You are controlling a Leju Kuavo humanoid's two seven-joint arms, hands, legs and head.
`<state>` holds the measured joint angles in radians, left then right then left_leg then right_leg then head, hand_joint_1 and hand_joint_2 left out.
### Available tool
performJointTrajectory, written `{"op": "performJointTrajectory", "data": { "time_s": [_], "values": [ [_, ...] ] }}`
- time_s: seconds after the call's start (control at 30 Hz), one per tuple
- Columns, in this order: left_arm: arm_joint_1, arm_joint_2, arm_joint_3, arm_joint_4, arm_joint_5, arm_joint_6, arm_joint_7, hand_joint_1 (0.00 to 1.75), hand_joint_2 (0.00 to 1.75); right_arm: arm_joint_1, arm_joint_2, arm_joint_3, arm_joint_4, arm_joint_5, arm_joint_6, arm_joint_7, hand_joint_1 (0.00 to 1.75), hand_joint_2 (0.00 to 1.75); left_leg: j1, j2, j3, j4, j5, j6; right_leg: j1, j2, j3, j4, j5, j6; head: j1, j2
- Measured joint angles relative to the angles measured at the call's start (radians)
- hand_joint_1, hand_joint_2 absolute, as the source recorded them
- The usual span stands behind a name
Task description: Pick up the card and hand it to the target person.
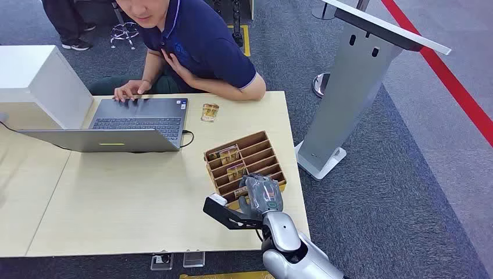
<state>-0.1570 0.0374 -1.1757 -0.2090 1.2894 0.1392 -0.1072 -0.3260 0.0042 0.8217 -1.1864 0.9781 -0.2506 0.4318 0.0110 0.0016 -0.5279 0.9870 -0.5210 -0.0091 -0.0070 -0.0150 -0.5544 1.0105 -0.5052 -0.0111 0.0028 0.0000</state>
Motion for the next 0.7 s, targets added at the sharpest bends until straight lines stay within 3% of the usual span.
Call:
{"op": "performJointTrajectory", "data": {
  "time_s": [0.17, 0.3, 0.7],
  "values": [
    [0.0, 0.0, 0.0, 0.0, 0.0, -0.003, 0.001, 0.0, 0.0, 0.0, 0.0, 0.0, 0.003, -0.001, 0.0, 0.0, 1.45, 1.75, 0.0, 0.0, 0.0, 0.0, 0.0, 0.0, 0.0, 0.0, 0.0, 0.0, 0.0, 0.0, 0.0, 0.0],
    [-0.001, 0.0, -0.001, 0.0, 0.0, -0.003, 0.006, 0.0, 0.0, -0.001, -0.001, 0.0, 0.006, -0.002, 0.0, 0.0, 1.62, 1.75, 0.0, 0.0, 0.0, 0.0, 0.0, 0.0, 0.0, 0.0, 0.0, 0.0, 0.0, 0.0, 0.0, 0.0],
    [-0.002, -0.002, -0.009, 0.0, -0.012, 0.009, 0.017, 0.0, 0.0, -0.002, -0.001, -0.001, 0.008, -0.002, -0.005, -0.002, 1.69, 1.75, 0.0, 0.0, 0.0, 0.0, 0.0, 0.0, 0.0, 0.0, 0.0, 0.0, 0.0, 0.0, 0.0, 0.0]
  ]
}}
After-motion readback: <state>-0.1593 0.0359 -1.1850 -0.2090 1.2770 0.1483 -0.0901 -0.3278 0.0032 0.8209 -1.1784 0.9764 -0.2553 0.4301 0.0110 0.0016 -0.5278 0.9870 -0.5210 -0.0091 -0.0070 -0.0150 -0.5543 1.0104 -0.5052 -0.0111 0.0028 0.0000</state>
